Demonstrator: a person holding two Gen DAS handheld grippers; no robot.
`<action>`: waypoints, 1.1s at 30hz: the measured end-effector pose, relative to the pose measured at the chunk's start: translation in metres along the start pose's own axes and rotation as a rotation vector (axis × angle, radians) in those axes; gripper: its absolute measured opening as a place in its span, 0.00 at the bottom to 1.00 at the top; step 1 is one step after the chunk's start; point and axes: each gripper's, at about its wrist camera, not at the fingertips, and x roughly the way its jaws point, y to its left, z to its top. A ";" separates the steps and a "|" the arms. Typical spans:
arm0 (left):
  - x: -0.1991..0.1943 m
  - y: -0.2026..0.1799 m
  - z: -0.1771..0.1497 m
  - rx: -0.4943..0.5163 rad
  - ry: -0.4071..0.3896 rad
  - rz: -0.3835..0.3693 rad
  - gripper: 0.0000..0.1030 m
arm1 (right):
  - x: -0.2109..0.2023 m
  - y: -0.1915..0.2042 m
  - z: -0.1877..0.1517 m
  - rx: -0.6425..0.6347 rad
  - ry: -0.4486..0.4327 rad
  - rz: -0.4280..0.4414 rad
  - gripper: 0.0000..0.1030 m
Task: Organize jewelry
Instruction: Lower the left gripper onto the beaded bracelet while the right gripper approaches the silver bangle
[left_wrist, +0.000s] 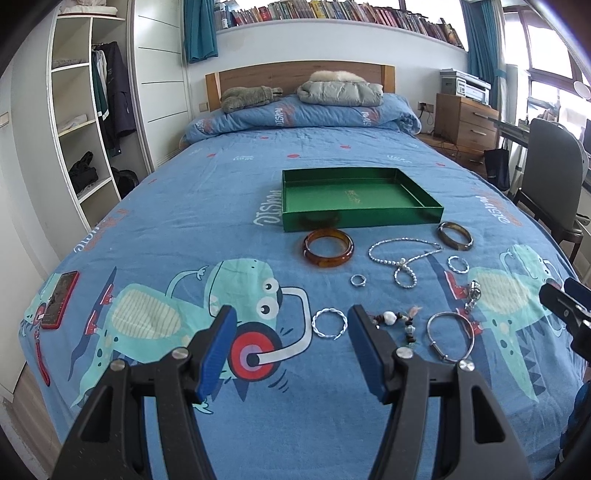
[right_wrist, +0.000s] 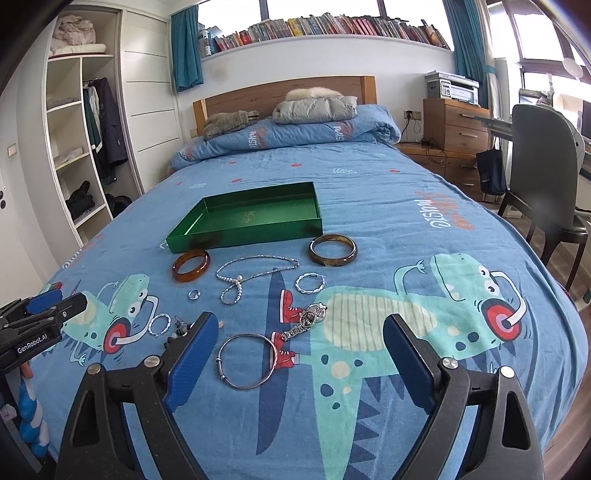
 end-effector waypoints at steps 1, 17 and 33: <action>0.002 0.000 0.000 0.000 0.005 0.000 0.59 | 0.002 0.000 -0.001 -0.001 0.006 0.004 0.84; 0.047 0.003 -0.023 -0.090 0.195 -0.171 0.58 | 0.048 -0.001 -0.017 -0.019 0.192 0.070 0.63; 0.115 -0.040 -0.029 -0.132 0.407 -0.258 0.44 | 0.118 0.011 -0.024 -0.082 0.431 0.196 0.31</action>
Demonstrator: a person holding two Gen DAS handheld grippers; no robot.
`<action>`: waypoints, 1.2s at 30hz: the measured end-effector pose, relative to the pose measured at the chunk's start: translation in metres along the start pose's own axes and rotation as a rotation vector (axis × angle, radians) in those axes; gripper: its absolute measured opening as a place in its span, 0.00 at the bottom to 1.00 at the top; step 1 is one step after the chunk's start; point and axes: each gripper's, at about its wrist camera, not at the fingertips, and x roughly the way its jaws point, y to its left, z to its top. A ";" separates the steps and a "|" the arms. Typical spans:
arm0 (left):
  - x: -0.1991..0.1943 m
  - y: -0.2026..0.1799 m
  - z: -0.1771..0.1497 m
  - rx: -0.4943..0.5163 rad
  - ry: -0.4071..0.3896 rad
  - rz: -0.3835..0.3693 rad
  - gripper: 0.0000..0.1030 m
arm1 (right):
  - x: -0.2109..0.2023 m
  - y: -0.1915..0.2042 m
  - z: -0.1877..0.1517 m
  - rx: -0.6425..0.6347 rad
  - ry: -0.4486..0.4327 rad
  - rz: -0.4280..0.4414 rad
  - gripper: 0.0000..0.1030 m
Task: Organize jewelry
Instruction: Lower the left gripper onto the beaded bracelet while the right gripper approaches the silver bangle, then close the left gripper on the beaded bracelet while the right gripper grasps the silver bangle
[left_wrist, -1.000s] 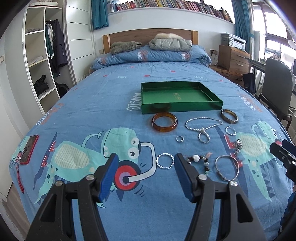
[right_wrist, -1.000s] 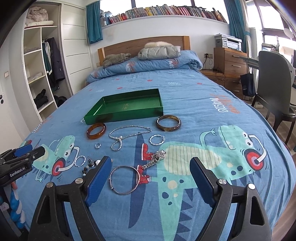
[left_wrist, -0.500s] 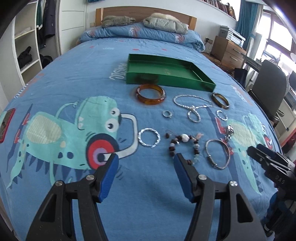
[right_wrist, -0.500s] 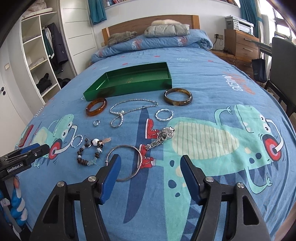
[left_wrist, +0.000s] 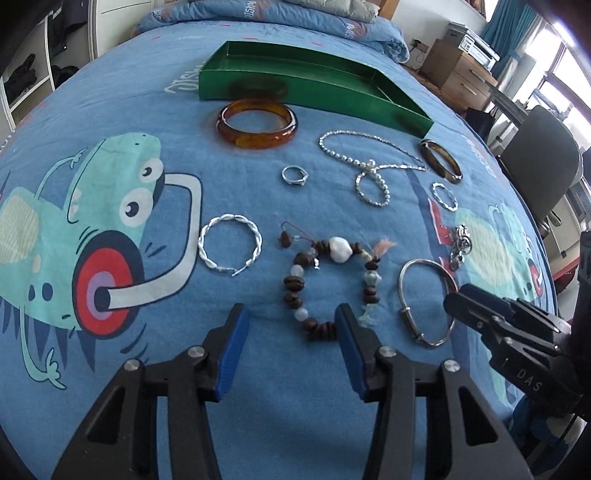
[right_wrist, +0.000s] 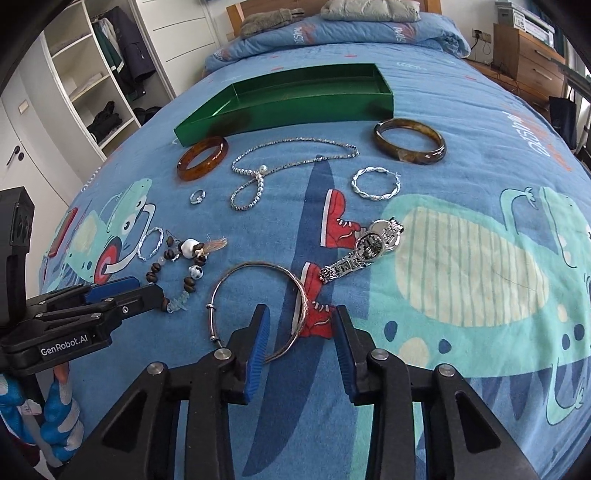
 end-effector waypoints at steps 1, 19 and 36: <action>0.001 0.000 0.002 -0.003 0.001 -0.001 0.43 | 0.004 0.000 0.001 -0.002 0.009 0.003 0.31; 0.012 -0.022 0.002 0.137 -0.014 0.067 0.08 | 0.020 0.018 0.004 -0.158 0.004 -0.118 0.06; -0.090 -0.046 0.022 0.206 -0.249 0.038 0.08 | -0.074 0.034 0.015 -0.165 -0.223 -0.147 0.05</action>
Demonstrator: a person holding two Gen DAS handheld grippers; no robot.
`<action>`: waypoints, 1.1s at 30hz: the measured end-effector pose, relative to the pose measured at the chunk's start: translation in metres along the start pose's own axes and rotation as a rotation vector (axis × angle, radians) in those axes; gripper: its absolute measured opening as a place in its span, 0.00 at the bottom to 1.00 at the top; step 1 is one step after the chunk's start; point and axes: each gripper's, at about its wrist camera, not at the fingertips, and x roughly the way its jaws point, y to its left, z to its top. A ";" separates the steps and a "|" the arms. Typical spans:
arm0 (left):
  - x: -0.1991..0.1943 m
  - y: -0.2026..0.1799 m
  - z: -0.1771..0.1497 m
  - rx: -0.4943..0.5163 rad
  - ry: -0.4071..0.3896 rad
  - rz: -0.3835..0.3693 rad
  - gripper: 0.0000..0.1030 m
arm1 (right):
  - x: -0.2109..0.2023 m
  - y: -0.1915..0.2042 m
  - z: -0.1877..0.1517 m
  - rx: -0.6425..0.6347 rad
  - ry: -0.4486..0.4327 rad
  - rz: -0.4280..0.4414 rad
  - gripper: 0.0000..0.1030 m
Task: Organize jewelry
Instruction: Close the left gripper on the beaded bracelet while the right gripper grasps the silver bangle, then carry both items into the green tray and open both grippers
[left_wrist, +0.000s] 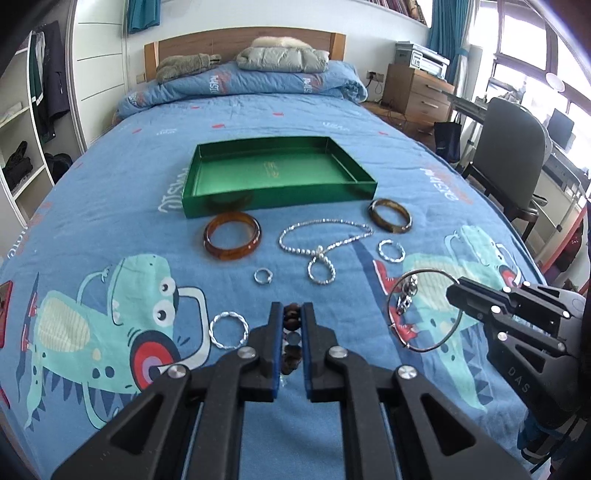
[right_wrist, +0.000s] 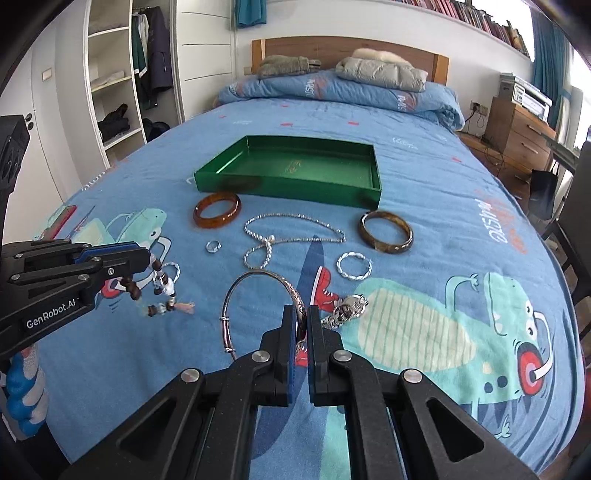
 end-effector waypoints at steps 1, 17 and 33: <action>-0.006 0.002 0.006 -0.003 -0.013 -0.004 0.08 | -0.006 -0.001 0.004 -0.001 -0.016 -0.005 0.05; -0.003 0.064 0.155 -0.065 -0.139 0.009 0.08 | -0.018 -0.038 0.160 0.055 -0.254 -0.062 0.05; 0.213 0.101 0.196 -0.087 0.055 0.025 0.08 | 0.203 -0.055 0.192 0.096 -0.018 -0.076 0.06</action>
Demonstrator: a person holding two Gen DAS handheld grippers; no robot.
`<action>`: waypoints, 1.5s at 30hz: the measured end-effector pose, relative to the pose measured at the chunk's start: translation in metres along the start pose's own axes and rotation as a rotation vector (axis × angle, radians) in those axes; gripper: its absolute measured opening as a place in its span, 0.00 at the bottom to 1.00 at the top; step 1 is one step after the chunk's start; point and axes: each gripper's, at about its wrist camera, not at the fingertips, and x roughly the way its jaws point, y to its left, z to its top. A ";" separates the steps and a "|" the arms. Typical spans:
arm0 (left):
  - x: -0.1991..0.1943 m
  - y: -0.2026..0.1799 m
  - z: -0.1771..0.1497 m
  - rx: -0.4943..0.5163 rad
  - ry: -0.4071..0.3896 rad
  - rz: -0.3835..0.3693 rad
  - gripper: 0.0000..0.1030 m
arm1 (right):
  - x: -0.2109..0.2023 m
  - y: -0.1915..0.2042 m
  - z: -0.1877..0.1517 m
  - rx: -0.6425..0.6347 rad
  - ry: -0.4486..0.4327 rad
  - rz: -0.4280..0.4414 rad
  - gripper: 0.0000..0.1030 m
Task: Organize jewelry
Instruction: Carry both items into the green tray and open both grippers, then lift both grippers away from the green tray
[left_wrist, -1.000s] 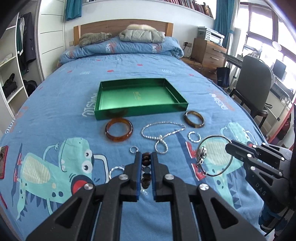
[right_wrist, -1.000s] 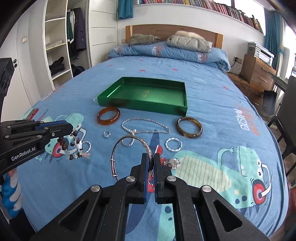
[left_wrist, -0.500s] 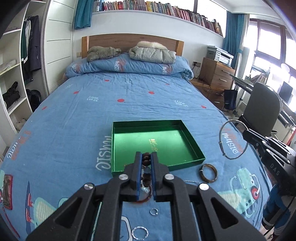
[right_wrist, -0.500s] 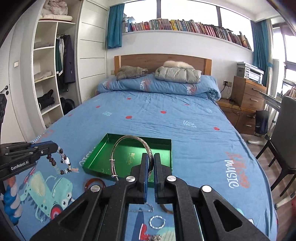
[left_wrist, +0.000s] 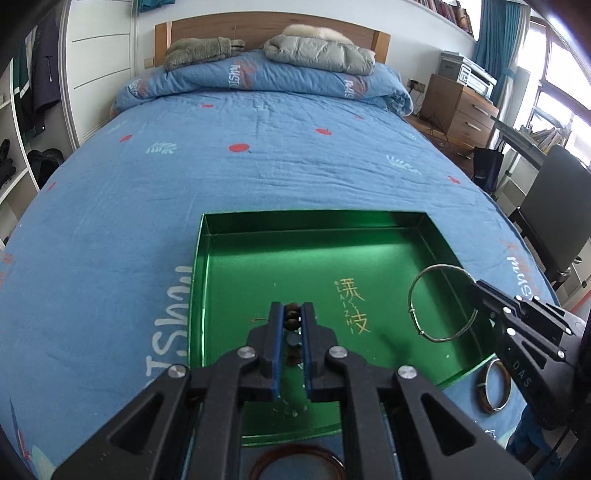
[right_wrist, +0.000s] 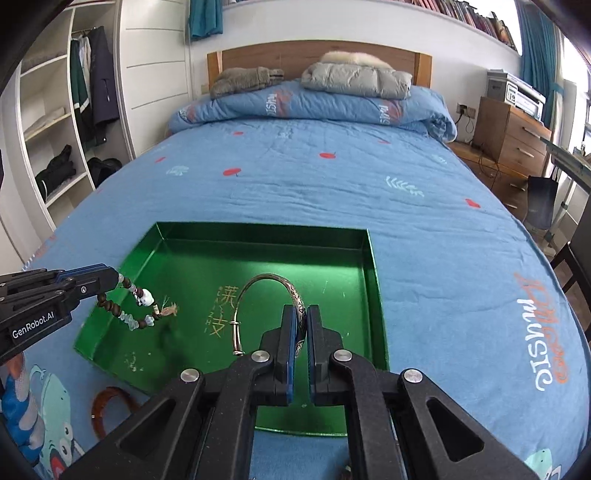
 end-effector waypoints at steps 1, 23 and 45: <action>0.009 0.001 -0.001 -0.004 0.012 -0.002 0.08 | 0.008 0.000 -0.002 -0.004 0.014 -0.005 0.06; 0.025 0.017 -0.012 -0.060 0.039 0.021 0.14 | 0.020 -0.018 -0.010 0.006 0.071 -0.031 0.49; -0.261 0.006 -0.082 -0.031 -0.238 0.159 0.38 | -0.249 -0.005 -0.036 0.019 -0.230 0.069 0.51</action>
